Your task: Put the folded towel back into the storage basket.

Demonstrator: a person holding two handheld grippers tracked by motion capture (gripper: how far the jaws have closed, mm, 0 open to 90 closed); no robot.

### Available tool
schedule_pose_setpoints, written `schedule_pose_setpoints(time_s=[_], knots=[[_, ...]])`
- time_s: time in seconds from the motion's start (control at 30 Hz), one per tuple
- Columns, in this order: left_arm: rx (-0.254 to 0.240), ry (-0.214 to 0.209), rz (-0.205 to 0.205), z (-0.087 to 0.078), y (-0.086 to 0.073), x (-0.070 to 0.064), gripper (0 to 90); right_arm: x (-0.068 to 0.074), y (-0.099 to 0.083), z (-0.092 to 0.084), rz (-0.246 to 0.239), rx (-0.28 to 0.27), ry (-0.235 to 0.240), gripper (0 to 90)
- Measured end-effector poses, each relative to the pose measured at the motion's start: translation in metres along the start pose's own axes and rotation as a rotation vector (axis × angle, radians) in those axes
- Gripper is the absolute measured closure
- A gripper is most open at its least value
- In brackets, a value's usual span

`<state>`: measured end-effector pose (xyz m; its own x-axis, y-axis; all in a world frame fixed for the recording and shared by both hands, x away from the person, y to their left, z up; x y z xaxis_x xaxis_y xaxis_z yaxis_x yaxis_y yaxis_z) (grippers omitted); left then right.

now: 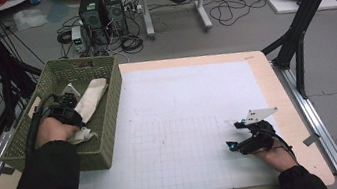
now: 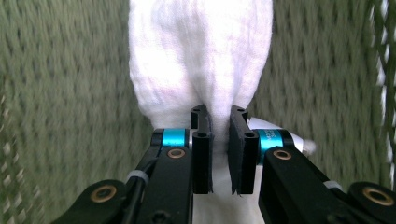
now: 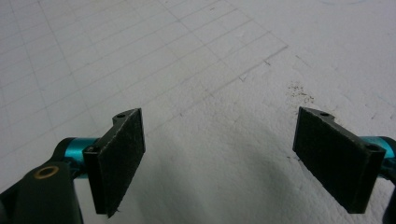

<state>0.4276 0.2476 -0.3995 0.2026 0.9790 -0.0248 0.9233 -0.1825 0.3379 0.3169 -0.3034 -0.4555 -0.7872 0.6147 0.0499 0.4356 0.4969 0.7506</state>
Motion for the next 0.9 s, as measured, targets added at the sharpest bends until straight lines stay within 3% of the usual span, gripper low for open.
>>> schedule_pose_setpoints(time_s=[0.07, 0.17, 0.3, 0.4, 0.47, 0.53, 0.6, 0.73, 0.83, 0.9], knots=[[-0.029, -0.022, -0.028, 0.006, 0.001, 0.000, 71.5, 0.000, -0.001, -0.001, 0.004, -0.003, 0.000, 16.0], [-0.030, -0.088, -0.025, 0.009, 0.000, -0.001, 56.8, -0.001, -0.001, 0.000, 0.002, -0.003, 0.003, 16.0], [-0.044, -0.116, -0.009, -0.007, 0.000, 0.000, 48.2, -0.001, -0.001, 0.000, -0.001, -0.006, 0.006, 16.2], [-0.019, -0.099, 0.025, -0.016, -0.005, 0.000, 47.3, -0.002, -0.001, -0.001, 0.004, -0.007, 0.004, 16.2], [0.000, -0.136, 0.025, -0.017, -0.010, -0.001, 46.1, -0.002, -0.001, -0.001, 0.003, -0.006, 0.003, 16.2], [0.029, -0.166, 0.019, -0.014, -0.014, -0.002, 46.5, -0.002, -0.001, -0.001, 0.002, -0.003, 0.003, 16.2], [0.090, -0.123, 0.022, -0.006, -0.016, -0.003, 52.8, -0.002, -0.001, 0.000, 0.000, -0.007, 0.003, 16.2], [0.111, -0.124, 0.053, 0.000, -0.015, -0.005, 86.8, -0.002, -0.001, -0.001, 0.004, -0.008, 0.005, 16.2], [0.072, -0.160, 0.036, -0.001, -0.013, -0.006, 89.0, -0.003, -0.001, -0.001, 0.013, -0.010, 0.005, 16.3], [0.092, -0.152, 0.025, 0.002, -0.013, -0.005, 78.7, -0.003, -0.001, 0.000, 0.006, -0.011, 0.006, 16.3]])
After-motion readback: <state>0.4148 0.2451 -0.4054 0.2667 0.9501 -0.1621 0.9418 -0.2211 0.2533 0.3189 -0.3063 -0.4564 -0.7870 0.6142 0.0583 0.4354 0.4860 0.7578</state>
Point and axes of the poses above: each handheld gripper's, and its own axes: z roughly forward along the jaws, y roughly out of its top, x roughly to its left, the point moved 2 cm from there along z, roughly forward along the jaws, and after that the axes turned 1 degree about -y, right-handed, at the moved point
